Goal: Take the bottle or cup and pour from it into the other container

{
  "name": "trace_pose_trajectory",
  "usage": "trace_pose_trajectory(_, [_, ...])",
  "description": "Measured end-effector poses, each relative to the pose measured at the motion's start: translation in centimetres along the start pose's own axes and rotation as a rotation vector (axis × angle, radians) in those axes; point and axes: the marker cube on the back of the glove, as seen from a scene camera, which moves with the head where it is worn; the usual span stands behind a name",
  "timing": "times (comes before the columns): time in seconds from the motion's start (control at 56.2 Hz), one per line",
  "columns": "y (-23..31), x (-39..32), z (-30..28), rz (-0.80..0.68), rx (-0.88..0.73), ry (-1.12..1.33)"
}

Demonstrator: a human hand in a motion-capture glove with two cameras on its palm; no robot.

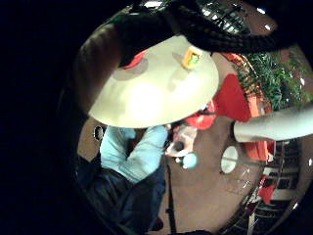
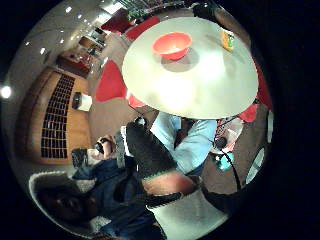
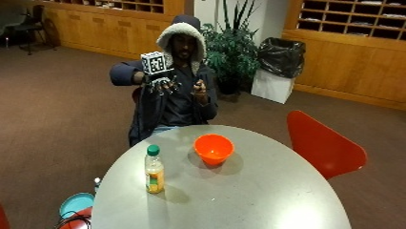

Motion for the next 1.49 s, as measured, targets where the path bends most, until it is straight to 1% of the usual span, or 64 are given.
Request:
trace_pose_trajectory(0.196, [-0.4,0.1,-0.3,-0.006,-0.026,-0.023])
trace_pose_trajectory(0.32, [0.3,-0.2,-0.1,-0.001,-0.002,-0.007])
trace_pose_trajectory(0.409, [0.7,-0.5,-0.2,0.048,-0.029,-0.017])
trace_pose_trajectory(0.498, [0.6,-0.2,-0.1,0.013,-0.009,-0.007])
trace_pose_trajectory(0.711, [-0.6,1.8,-0.4,-0.003,0.03,0.02])
trace_pose_trajectory(0.871, [-0.8,4.9,-0.5,0.1,0.002,0.021])
trace_pose_trajectory(0.925, [-2.1,6.5,-0.3,0.13,0.029,0.018])
trace_pose_trajectory(1.014, [-4.7,9.6,0.4,0.261,0.126,0.005])
trace_pose_trajectory(1.067, [-6.9,11.7,1.0,0.307,0.239,-0.001])
trace_pose_trajectory(1.156, [-7.5,14.6,2.0,0.269,0.197,-0.046])
trace_pose_trajectory(1.227, [-9.9,17.0,2.7,0.251,0.285,-0.062])
trace_pose_trajectory(1.245, [-10.1,17.5,2.8,0.255,0.271,-0.072])
trace_pose_trajectory(1.298, [-9.5,18.4,3.3,0.276,0.142,-0.109])
trace_pose_trajectory(1.316, [-9.6,18.7,3.6,0.285,0.122,-0.118])
trace_pose_trajectory(1.351, [-10.3,19.5,4.2,0.291,0.131,-0.129])
trace_pose_trajectory(1.422, [-12.4,21.3,5.8,0.244,0.202,-0.152])
trace_pose_trajectory(1.494, [-13.1,22.5,7.3,0.271,0.078,-0.211])
